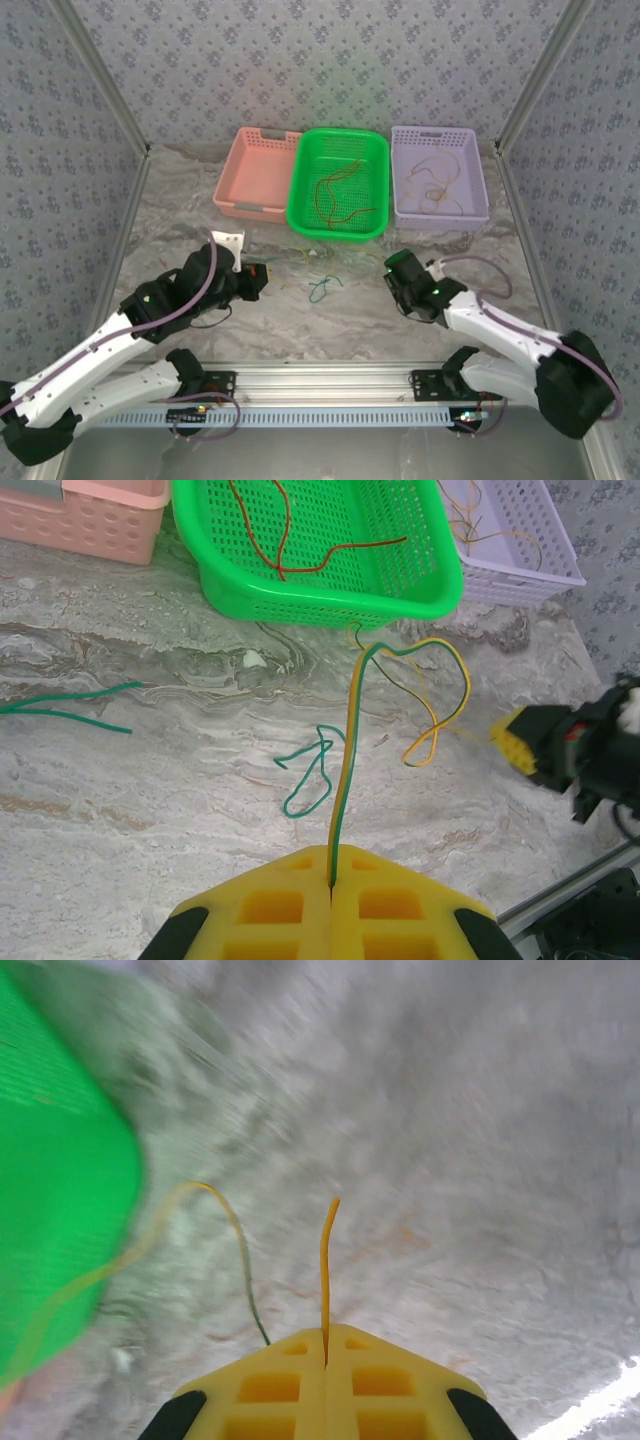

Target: Untangle the cables

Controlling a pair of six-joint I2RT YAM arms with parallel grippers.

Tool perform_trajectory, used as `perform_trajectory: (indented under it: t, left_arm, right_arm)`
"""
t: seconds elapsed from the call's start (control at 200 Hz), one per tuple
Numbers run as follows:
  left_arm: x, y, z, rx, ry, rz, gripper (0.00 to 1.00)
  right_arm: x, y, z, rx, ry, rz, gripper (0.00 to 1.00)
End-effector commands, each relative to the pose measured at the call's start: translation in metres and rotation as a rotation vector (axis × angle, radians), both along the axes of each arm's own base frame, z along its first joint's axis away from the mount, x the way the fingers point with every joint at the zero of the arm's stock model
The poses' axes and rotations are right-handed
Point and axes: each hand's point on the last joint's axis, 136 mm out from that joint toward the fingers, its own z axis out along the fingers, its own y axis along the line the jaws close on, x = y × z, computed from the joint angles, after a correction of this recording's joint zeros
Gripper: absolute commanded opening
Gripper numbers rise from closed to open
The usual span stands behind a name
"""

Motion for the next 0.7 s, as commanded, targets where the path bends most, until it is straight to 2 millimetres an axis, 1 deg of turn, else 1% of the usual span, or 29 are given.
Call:
perform_trajectory:
  t: [0.0, 0.03, 0.105, 0.225, 0.27, 0.345, 0.365, 0.38, 0.385, 0.4, 0.415, 0.46, 0.525, 0.58, 0.64, 0.695]
  left_arm:
    - [-0.004, 0.002, 0.000, -0.003, 0.006, -0.009, 0.00]
    - [-0.004, 0.001, -0.003, 0.001, 0.014, -0.015, 0.00]
    - [-0.006, -0.002, -0.007, -0.001, 0.032, -0.032, 0.00]
    - [-0.007, -0.009, -0.014, -0.009, 0.053, -0.049, 0.00]
    - [-0.008, -0.013, -0.014, -0.024, 0.061, -0.062, 0.00]
    - [-0.011, -0.025, -0.015, -0.049, 0.077, -0.102, 0.00]
    - [-0.012, -0.029, -0.014, -0.055, 0.080, -0.112, 0.00]
    - [-0.012, -0.031, -0.015, -0.056, 0.081, -0.120, 0.00]
    - [-0.012, -0.032, -0.014, -0.057, 0.081, -0.123, 0.00]
    - [-0.013, -0.035, -0.015, -0.056, 0.083, -0.131, 0.00]
    - [-0.014, -0.039, -0.014, -0.058, 0.082, -0.138, 0.00]
    - [-0.017, -0.050, -0.015, -0.054, 0.082, -0.174, 0.00]
    - [-0.021, -0.069, -0.017, -0.050, 0.086, -0.212, 0.00]
    - [-0.020, -0.084, -0.018, -0.051, 0.085, -0.228, 0.00]
    - [-0.015, -0.106, -0.015, -0.067, 0.081, -0.246, 0.00]
    - [-0.006, -0.126, -0.011, -0.076, 0.078, -0.249, 0.00]
  right_arm:
    - [0.006, -0.045, 0.056, -0.200, -0.107, -0.010, 0.00]
    - [0.007, -0.054, 0.072, -0.234, -0.128, -0.008, 0.00]
    - [0.017, -0.071, 0.114, -0.286, -0.204, 0.000, 0.00]
    - [0.034, -0.089, 0.170, -0.342, -0.288, 0.028, 0.00]
    - [0.046, -0.090, 0.191, -0.346, -0.338, 0.058, 0.00]
    - [0.067, -0.100, 0.227, -0.355, -0.398, 0.073, 0.00]
    - [0.075, -0.101, 0.242, -0.356, -0.439, 0.079, 0.00]
    - [0.080, -0.102, 0.244, -0.358, -0.441, 0.089, 0.00]
    - [0.081, -0.102, 0.253, -0.359, -0.460, 0.088, 0.00]
    - [0.085, -0.104, 0.266, -0.361, -0.484, 0.088, 0.00]
    - [0.090, -0.107, 0.270, -0.367, -0.484, 0.089, 0.00]
    - [0.102, -0.112, 0.293, -0.375, -0.526, 0.095, 0.00]
    - [0.119, -0.119, 0.320, -0.372, -0.591, 0.107, 0.00]
    - [0.137, -0.122, 0.337, -0.358, -0.635, 0.124, 0.00]
    - [0.153, -0.123, 0.349, -0.348, -0.664, 0.148, 0.00]
    - [0.167, -0.122, 0.357, -0.348, -0.689, 0.177, 0.00]
